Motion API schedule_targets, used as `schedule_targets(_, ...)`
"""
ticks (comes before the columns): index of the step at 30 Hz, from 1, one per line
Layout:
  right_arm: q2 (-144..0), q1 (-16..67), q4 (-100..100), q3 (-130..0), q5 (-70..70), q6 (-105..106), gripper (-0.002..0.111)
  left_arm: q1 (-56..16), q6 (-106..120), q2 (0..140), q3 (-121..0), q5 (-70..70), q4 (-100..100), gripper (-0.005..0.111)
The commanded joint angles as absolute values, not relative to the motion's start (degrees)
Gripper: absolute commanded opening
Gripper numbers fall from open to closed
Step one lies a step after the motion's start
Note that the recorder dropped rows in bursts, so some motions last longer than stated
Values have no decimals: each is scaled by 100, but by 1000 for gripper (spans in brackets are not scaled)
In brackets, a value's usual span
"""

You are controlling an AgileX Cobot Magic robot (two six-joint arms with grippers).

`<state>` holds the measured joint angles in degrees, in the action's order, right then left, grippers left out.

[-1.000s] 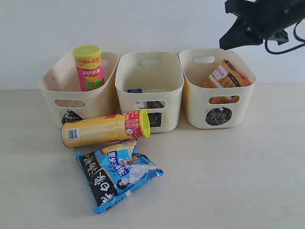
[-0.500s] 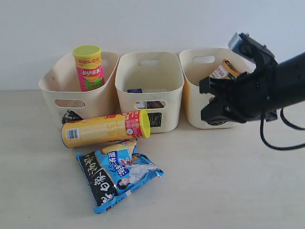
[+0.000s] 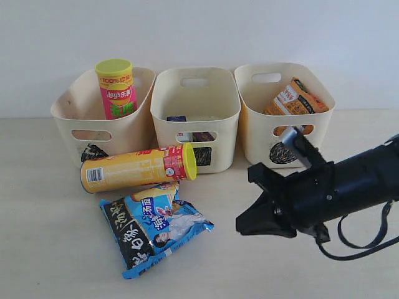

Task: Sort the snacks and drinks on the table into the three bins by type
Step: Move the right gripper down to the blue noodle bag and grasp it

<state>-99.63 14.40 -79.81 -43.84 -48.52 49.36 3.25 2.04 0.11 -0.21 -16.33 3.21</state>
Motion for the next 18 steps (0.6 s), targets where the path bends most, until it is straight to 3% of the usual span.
schedule_targets(1,-10573,1428,-8663,-4355,-5460,5530,16,325,180,0,0,-1591,315,4)
schedule_targets(6,-10921,1428,-9187,-4355,-5516,5807,55,325,180,0,0,-1591,315,4)
schedule_targets(9,-10931,1428,-9515,-4355,-5476,5908,73,325,180,0,0,-1591,315,4)
schedule_targets(18,-10931,1493,-9854,-4355,-4739,5996,75,325,180,0,0,-1591,315,4)
